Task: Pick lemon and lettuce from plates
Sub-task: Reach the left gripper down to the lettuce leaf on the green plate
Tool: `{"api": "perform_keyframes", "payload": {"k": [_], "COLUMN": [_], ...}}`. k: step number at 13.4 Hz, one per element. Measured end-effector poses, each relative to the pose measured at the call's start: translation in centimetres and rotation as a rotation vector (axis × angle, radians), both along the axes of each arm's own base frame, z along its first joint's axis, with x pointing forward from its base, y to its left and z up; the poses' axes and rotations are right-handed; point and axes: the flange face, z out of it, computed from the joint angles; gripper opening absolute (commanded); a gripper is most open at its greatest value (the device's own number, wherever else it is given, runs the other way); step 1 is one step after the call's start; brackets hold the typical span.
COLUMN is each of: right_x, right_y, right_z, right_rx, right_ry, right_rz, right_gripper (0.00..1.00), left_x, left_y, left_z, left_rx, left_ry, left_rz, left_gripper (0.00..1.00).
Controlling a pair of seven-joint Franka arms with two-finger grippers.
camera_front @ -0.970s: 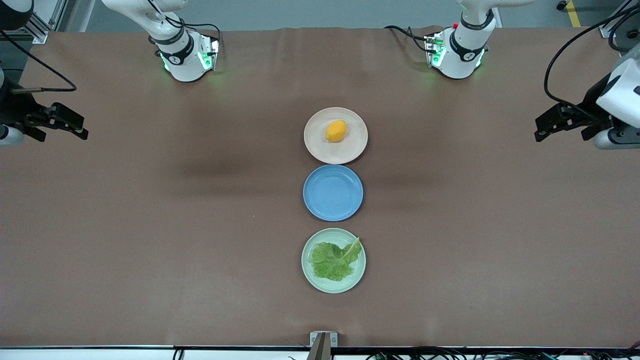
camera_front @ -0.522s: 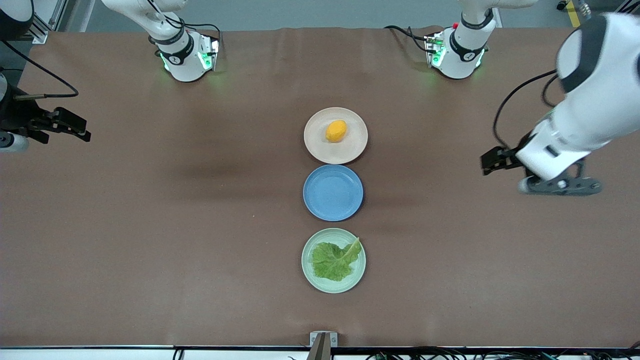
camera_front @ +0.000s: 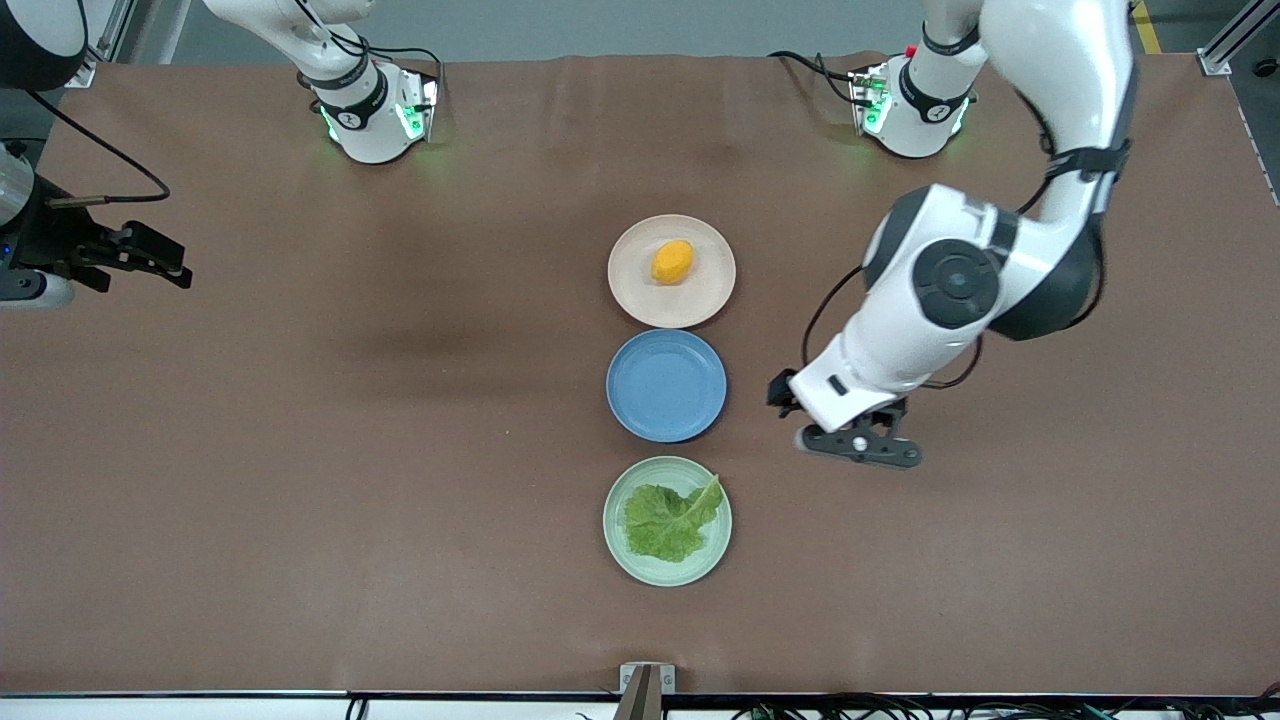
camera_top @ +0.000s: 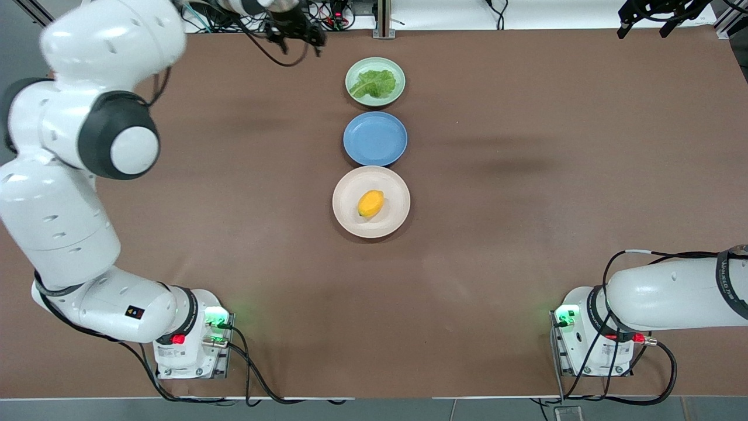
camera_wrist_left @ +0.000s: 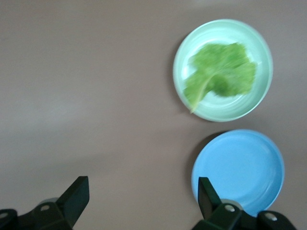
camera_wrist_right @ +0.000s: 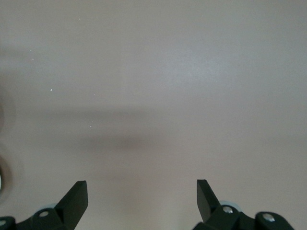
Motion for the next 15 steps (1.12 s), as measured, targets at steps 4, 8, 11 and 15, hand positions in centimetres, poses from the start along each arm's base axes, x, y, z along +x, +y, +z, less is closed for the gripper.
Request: {"api": "perform_keyframes", "payload": {"k": [4,8,11,15], "right_x": [0.3,4.0,6.9,6.5], "right_y": [-0.4,-1.2,-0.9,7.7], "right_z": [0.2,-5.7,-10.7,-11.6], "right_rx": [-0.007,-0.045,-0.09,-0.061], "right_ry": [-0.012,0.06,0.135,0.163], "right_rz": [-0.006,-0.009,-0.041,-0.264], "right_gripper": [1.0,1.0,1.0,1.0], "left_x": [0.9,1.9,2.0,2.0], "left_y": [-6.1,-7.8,-7.5,-7.5], "left_z": [-6.5,-12.4,-17.5,-19.4], "left_rx": [-0.099,-0.128,-0.109,-0.109], "left_ry": [-0.167,-0.271,-0.292,-0.32], "left_rz": [-0.094,-0.213,-0.31,-0.346], "left_gripper": [0.87,0.69,0.64,0.61]}}
